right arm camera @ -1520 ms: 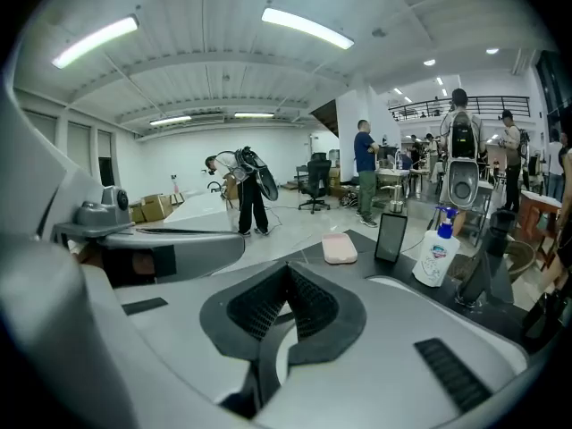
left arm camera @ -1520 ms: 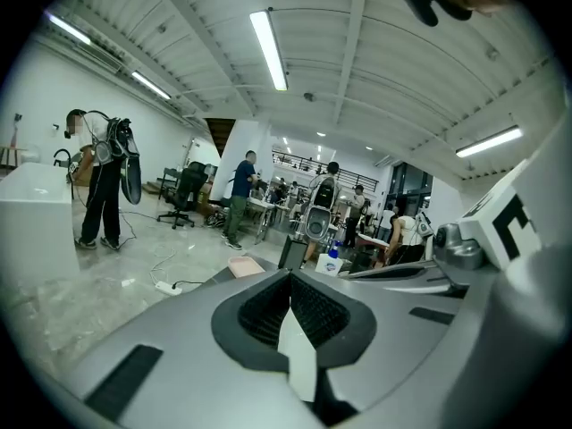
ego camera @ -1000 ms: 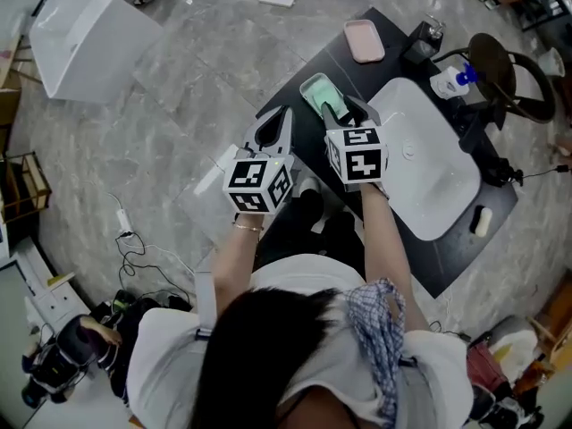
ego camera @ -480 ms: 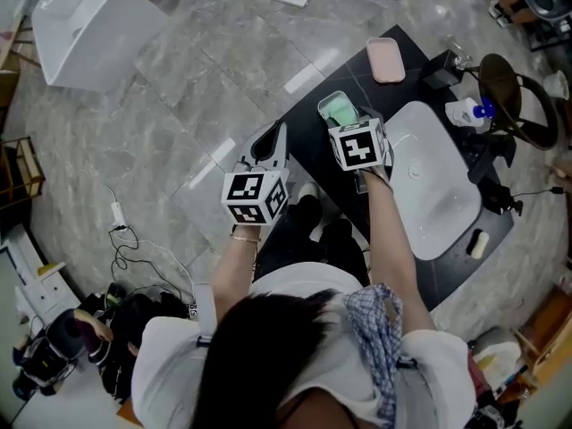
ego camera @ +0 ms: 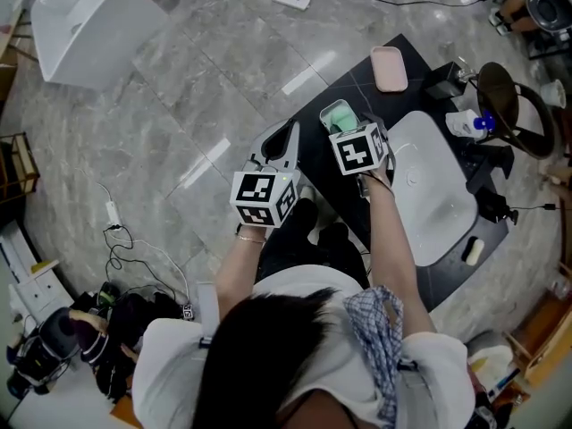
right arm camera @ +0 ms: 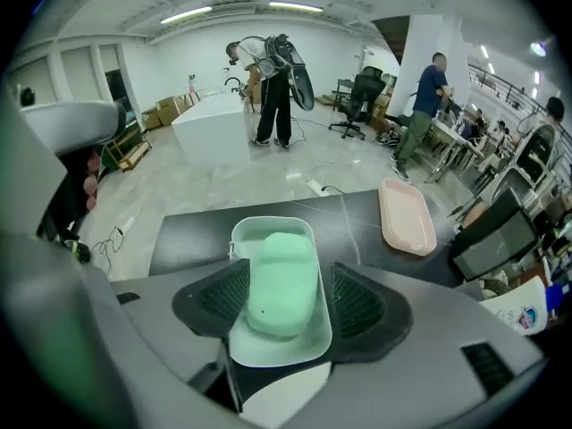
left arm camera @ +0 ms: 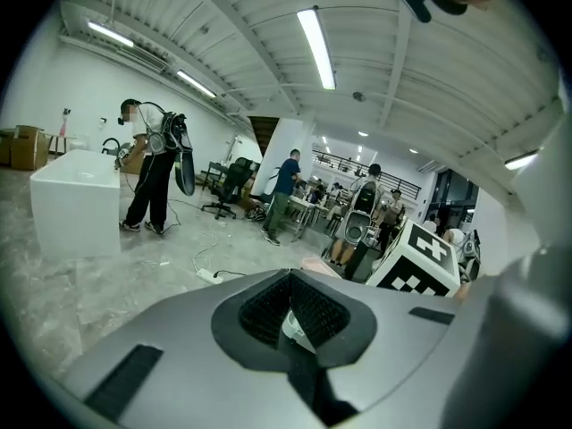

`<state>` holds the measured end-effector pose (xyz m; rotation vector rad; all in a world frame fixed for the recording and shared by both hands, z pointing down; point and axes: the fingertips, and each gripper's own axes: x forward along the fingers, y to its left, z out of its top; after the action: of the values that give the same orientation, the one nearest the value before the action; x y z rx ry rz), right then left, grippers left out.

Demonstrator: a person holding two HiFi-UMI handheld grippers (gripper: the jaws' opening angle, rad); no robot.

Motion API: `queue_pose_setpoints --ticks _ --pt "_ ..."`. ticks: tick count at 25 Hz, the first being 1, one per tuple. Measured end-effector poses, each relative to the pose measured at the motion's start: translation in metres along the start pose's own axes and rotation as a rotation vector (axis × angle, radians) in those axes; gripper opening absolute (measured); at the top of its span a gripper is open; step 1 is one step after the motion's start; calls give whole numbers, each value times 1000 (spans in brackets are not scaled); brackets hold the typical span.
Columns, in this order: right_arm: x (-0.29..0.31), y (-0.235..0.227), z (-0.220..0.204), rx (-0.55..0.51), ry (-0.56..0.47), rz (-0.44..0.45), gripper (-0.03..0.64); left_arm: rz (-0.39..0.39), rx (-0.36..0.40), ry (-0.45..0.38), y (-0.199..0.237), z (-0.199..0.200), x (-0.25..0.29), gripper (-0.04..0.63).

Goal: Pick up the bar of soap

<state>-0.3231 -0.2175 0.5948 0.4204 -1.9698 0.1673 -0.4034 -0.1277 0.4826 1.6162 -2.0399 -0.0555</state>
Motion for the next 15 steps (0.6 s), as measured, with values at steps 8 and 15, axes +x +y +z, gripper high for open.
queue_pose_setpoints --ticks 8,15 --pt "9 -4 -6 -157 42 -107 276 -6 4 18 -6 -8 1 11" --pt "11 -2 -2 -274 26 -144 273 22 -10 26 5 -10 -2 10"
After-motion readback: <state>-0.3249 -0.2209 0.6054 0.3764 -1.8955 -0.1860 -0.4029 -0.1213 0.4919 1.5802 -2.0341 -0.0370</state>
